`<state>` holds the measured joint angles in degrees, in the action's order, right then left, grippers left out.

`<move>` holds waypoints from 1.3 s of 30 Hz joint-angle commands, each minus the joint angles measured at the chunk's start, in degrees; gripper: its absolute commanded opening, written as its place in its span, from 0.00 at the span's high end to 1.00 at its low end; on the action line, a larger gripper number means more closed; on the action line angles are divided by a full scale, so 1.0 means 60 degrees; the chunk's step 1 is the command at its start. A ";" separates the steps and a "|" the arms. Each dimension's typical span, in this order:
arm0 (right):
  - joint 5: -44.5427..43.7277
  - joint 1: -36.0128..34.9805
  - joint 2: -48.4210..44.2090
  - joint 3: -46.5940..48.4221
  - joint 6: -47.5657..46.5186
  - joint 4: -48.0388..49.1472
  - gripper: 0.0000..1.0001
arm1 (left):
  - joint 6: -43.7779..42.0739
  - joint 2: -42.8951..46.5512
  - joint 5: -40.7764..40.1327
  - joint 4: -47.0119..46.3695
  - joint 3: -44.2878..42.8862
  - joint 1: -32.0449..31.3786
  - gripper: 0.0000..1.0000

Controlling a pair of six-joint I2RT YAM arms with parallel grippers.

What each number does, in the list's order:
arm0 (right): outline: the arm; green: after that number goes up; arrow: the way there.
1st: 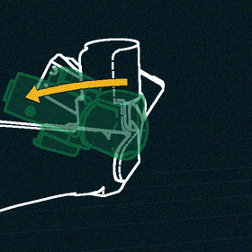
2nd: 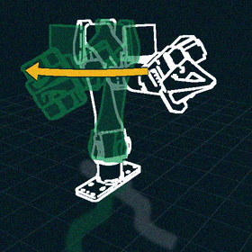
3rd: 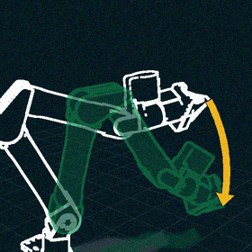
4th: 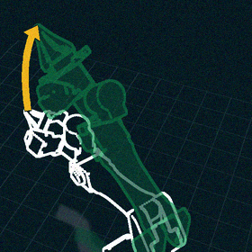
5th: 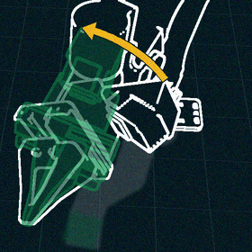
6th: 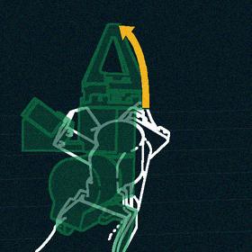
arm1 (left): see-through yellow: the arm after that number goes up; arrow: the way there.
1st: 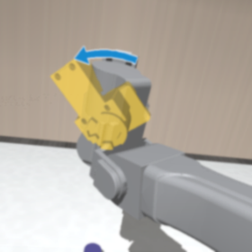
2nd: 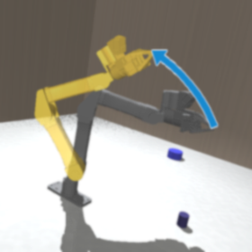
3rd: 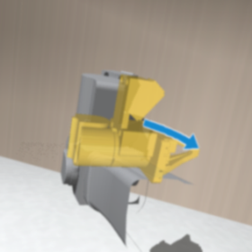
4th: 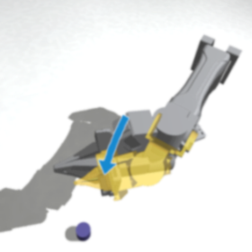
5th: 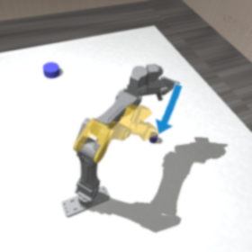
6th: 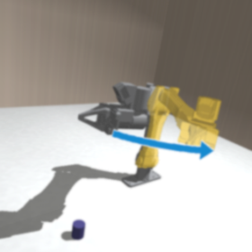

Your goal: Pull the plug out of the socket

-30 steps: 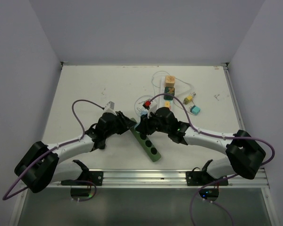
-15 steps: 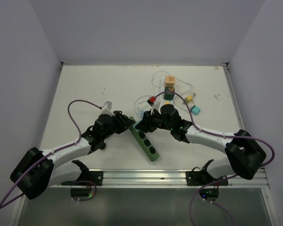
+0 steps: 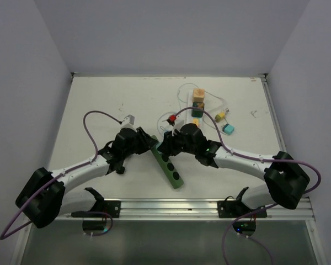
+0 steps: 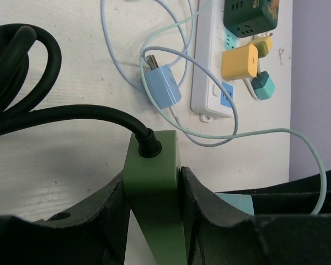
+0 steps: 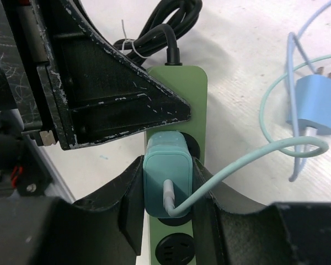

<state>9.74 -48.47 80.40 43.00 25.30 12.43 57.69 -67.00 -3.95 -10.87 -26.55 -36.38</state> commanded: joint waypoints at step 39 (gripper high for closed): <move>-0.2209 -0.0096 -0.0422 0.1652 -0.1126 -0.1793 1.00 | -0.2028 -0.0800 -0.2946 0.3320 -0.0614 0.0644 1.00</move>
<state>3.99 -48.25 79.66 50.30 21.43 3.29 49.89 -69.36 -11.77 -4.80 -29.61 -33.61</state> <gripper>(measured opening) 0.358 0.406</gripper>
